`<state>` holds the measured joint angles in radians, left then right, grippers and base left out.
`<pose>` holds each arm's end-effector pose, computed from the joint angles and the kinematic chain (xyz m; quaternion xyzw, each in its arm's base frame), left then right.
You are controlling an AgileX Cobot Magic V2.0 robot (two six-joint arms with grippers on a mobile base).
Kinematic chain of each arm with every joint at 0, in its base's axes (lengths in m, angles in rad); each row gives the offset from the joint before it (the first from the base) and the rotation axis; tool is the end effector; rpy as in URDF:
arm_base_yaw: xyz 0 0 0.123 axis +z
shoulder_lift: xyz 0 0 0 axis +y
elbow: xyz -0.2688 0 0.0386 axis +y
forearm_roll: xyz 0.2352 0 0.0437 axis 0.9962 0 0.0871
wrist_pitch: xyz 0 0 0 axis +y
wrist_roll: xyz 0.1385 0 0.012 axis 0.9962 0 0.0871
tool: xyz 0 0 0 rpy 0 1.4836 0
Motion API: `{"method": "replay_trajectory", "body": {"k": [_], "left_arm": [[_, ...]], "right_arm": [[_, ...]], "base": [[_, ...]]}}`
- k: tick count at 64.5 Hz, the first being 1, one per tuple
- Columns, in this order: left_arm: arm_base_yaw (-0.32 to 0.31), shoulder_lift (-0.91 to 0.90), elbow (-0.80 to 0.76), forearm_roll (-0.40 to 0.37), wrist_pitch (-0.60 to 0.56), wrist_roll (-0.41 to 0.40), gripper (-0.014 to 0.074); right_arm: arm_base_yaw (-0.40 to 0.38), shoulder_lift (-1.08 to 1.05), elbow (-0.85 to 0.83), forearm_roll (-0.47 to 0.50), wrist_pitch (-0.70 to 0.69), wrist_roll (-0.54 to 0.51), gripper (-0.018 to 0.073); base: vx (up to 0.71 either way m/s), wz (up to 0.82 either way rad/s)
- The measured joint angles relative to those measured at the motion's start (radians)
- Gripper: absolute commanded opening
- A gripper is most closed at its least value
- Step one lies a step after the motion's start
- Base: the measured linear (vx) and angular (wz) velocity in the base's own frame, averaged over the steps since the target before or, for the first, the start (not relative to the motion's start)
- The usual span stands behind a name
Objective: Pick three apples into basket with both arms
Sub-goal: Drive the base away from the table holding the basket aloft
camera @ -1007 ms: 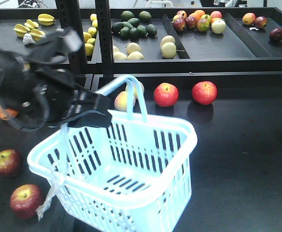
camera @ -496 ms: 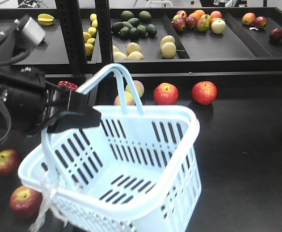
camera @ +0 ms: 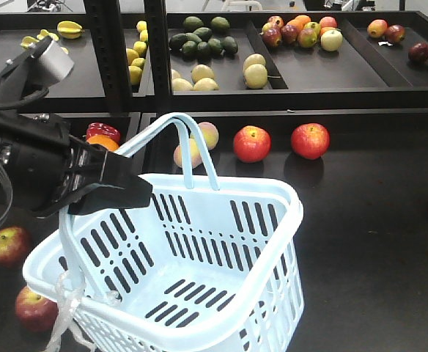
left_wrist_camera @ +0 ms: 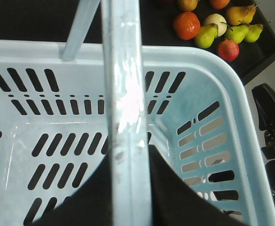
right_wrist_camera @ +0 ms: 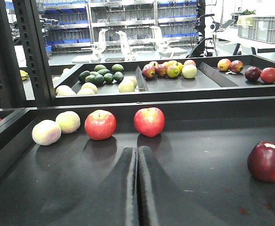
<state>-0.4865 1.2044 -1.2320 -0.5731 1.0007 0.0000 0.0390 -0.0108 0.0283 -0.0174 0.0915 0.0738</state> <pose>0.1996 -0.1774 0.3488 0.1557 0.8923 -0.3448 0.2463 0.1056 0.0039 0.1951 0.0068 0.7147 0.0328 0.6986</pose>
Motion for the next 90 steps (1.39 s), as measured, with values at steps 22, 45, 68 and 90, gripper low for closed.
{"method": "replay_trajectory", "body": {"k": [22,45,68,90], "left_arm": [[0.0,0.0,0.0,0.0,0.0,0.0,-0.0008],[0.0,0.0,0.0,0.0,0.0,0.0,-0.0008],[0.0,0.0,0.0,0.0,0.0,0.0,-0.0008],[0.0,0.0,0.0,0.0,0.0,0.0,-0.0008]], "right_arm": [[0.0,0.0,0.0,0.0,0.0,0.0,-0.0004],[0.0,0.0,0.0,0.0,0.0,0.0,-0.0004],[0.0,0.0,0.0,0.0,0.0,0.0,-0.0004],[0.0,0.0,0.0,0.0,0.0,0.0,-0.0004]], "base": [[0.0,0.0],[-0.04,0.11],[-0.08,0.35],[-0.15,0.59]]}}
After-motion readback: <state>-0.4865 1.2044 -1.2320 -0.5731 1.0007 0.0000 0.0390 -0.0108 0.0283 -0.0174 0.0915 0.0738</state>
